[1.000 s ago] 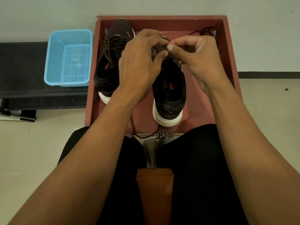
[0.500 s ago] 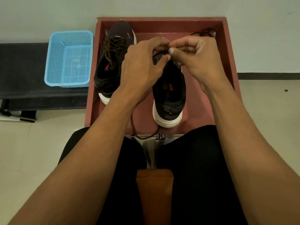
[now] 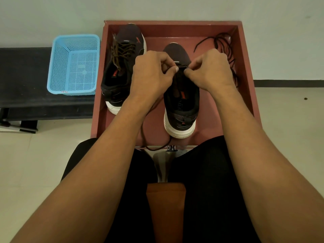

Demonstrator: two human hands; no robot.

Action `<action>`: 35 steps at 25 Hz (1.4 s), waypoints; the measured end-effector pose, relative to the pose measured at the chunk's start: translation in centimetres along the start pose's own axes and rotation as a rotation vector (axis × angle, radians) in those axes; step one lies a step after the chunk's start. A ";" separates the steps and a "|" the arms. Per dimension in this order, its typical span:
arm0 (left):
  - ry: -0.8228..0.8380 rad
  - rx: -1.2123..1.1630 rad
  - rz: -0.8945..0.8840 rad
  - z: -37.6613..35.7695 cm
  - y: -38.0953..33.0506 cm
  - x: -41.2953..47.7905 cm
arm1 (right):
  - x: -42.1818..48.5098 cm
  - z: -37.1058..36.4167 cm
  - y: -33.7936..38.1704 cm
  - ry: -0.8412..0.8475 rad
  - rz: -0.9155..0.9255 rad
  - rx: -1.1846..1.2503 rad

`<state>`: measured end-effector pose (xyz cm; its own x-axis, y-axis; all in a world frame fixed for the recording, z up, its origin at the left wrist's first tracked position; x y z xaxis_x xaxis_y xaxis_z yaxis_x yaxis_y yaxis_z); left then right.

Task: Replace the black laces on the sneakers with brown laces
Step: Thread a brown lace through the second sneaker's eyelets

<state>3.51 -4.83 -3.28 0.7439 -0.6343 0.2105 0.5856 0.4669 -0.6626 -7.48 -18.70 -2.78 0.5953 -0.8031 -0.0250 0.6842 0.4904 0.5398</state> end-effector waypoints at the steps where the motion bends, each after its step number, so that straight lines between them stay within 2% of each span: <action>1: 0.005 0.003 0.009 -0.2 0.0 0.0 | 0.0 0.0 0.1 -0.014 0.004 -0.004; 9: 0.062 0.064 0.054 -1.2 0.2 0.1 | -0.5 -0.2 -0.2 0.055 -0.025 0.067; 22: 0.024 0.098 0.201 -1.1 -0.7 -1.0 | -1.0 -0.6 -0.3 0.159 -0.011 0.184; 26: 0.017 0.045 0.251 -1.2 -0.5 -1.1 | -1.0 -0.6 -0.5 0.178 -0.031 0.242; 35: 0.069 0.069 0.271 -1.2 -0.8 -1.3 | -1.0 -0.7 -0.4 0.180 -0.006 0.215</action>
<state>1.68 -5.18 -3.89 0.8542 -0.5196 -0.0185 0.3904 0.6645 -0.6372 -8.02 -17.89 -3.60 0.6698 -0.7234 -0.1676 0.5945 0.3871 0.7048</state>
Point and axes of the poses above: each hand's wrist, its own x-axis towards the middle knuckle, its own z-axis out of the back of the hand, y = z × x, the point moved 3 cm from there along x, towards the middle knuckle, and after that the axes turned 5 degrees about -y, right-handed, at the moved point
